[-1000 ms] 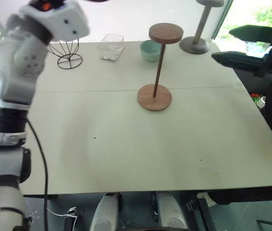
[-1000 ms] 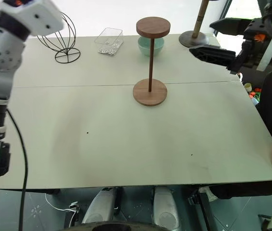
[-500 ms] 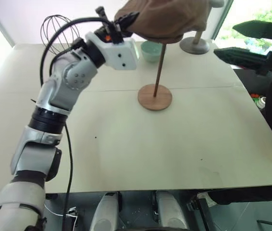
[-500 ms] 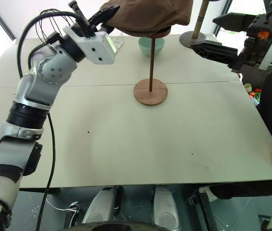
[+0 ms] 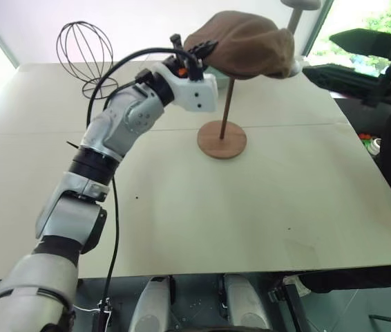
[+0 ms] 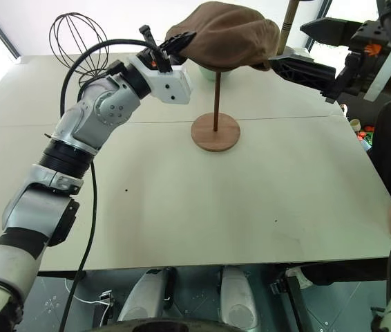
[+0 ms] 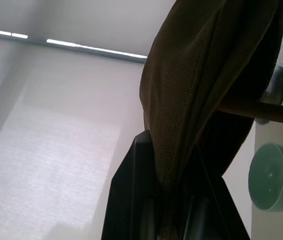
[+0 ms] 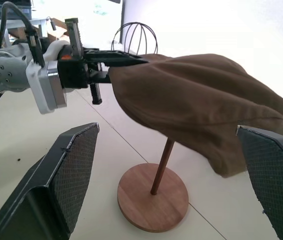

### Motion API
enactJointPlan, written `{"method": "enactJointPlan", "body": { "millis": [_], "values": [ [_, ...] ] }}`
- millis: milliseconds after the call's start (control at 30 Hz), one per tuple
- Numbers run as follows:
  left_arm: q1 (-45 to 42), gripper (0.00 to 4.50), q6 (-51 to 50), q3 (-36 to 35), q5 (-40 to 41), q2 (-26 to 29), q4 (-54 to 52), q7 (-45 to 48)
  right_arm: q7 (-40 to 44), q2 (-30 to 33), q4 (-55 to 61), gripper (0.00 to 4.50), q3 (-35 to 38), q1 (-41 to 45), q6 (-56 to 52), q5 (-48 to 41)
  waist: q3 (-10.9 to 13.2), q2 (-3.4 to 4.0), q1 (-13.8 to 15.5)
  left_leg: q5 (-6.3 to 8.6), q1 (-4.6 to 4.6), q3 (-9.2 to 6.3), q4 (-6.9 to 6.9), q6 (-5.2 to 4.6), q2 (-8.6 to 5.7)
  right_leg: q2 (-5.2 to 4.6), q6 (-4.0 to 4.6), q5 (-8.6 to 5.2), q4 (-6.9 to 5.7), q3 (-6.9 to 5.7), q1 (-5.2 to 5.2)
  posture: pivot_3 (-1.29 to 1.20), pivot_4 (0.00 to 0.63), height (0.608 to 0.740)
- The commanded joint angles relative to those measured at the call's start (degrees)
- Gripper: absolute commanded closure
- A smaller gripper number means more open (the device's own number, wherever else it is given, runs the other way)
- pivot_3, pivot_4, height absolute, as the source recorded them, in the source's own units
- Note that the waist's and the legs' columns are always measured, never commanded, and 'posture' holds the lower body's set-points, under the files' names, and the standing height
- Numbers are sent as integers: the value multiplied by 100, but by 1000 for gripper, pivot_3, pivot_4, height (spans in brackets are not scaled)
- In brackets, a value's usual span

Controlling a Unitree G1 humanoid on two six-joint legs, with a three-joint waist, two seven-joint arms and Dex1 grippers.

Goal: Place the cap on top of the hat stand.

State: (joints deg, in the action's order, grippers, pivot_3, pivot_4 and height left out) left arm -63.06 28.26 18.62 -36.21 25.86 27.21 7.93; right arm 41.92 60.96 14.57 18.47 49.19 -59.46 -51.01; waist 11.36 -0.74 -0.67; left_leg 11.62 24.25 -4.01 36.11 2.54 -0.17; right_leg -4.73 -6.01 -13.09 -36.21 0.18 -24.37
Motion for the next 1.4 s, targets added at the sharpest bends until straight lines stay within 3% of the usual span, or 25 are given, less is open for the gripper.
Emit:
{"method": "enactJointPlan", "body": {
  "millis": [33,200,233,300,467,700,1033,1167,1300,1400],
  "values": [
    [287,4463,11,-175,162,194,-714,177,26,35,185,0,105,57,93,-62,-1,1,-5,0,0,1,0,0,0,0,0,0,1,2,0,0,150,740],
    [748,4463,-166,-274,386,347,-1457,573,62,14,161,0,45,33,149,13,-1,1,13,0,0,3,3,0,0,0,1,0,0,5,0,0,150,740],
    [819,3588,-199,-305,437,387,-1603,650,64,6,148,0,27,43,156,22,-1,1,13,0,1,3,4,0,0,-1,1,0,1,6,0,0,150,740],
    [886,2827,-253,-358,507,477,-1780,775,71,-27,135,0,-30,56,178,44,-1,1,14,0,1,4,4,0,0,0,1,1,1,7,0,0,150,740],
    [884,270,-388,-449,561,620,-1838,939,96,-92,134,0,-135,55,221,63,-1,2,5,0,0,5,4,0,0,0,1,1,0,7,0,0,150,740],
    [827,270,-145,-685,1138,986,-1781,1414,222,-74,218,0,-243,-85,293,139,-1,2,0,0,-1,5,4,0,0,0,0,1,-1,7,0,0,150,740],
    [1084,270,-304,-1056,3593,1823,-1802,3772,584,-30,219,0,-585,-202,532,396,-1,3,-17,0,-4,7,4,0,0,0,1,0,-1,9,0,0,150,740],
    [1185,270,-2131,-1475,4711,2266,-1908,4715,680,-130,304,0,-824,-179,738,615,-1,3,-40,0,-5,7,4,0,2,3,2,0,-2,9,0,0,150,740],
    [1228,270,-5104,-1870,6317,3131,-2047,6139,498,-389,421,0,-1149,100,995,946,1,6,-108,0,-6,8,2,0,3,4,1,-1,-3,10,-3,0,150,740],
    [1004,270,-6269,-2114,7018,3609,-1868,6954,274,-558,593,0,-1375,348,1035,1198,4,6,-143,0,-3,6,-2,0,3,4,1,-3,-5,9,-8,0,150,740]
  ]
}}
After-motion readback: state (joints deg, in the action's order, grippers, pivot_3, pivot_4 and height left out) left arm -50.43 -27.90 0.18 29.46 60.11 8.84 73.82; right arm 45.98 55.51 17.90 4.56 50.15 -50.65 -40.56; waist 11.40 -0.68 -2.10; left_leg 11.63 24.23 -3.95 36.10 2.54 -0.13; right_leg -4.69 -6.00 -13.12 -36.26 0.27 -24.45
